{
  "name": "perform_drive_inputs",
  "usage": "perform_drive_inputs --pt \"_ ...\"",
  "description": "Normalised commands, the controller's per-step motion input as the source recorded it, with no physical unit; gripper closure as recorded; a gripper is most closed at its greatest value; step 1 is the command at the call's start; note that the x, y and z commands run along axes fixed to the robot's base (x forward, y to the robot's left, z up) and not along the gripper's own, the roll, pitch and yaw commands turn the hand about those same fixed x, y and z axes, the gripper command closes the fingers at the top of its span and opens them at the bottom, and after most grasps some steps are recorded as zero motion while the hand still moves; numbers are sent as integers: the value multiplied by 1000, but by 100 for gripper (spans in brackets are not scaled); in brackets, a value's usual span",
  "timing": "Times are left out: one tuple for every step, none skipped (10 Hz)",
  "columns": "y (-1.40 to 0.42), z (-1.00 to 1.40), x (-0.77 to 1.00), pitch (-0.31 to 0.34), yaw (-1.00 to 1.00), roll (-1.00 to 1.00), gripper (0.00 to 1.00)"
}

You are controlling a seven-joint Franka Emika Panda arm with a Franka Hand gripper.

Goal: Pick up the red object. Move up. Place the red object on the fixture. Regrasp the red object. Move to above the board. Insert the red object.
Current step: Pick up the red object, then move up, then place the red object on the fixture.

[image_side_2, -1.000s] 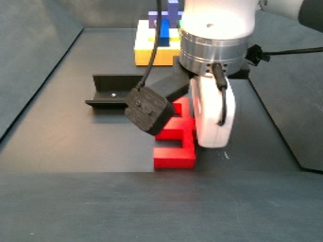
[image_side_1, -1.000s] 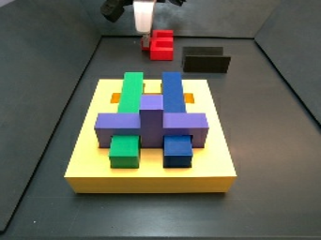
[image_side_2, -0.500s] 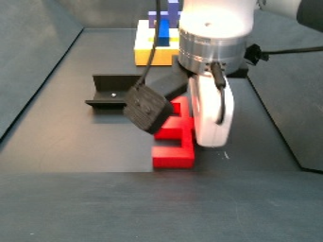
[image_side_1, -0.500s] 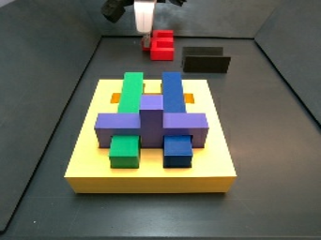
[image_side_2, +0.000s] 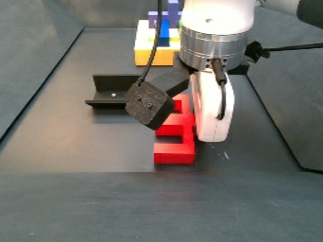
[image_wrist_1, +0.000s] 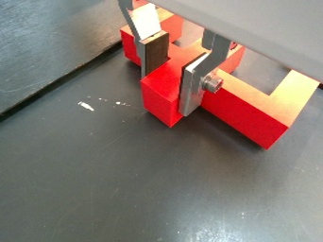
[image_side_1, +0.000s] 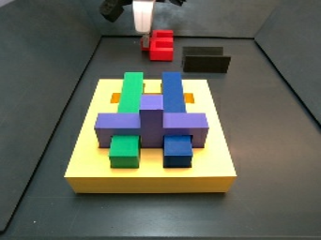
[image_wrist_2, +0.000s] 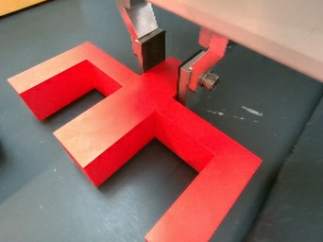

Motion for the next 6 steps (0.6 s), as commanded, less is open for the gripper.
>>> perform_drive_inputs --pt "0 0 0 0 0 0 100" --pt "0 0 0 0 0 0 100" --pt "0 833 0 0 0 0 100" --pt "37 796 4 11 44 7 100" --pt "9 468 -14 65 45 47 100" --pt "0 0 0 0 0 -51 100"
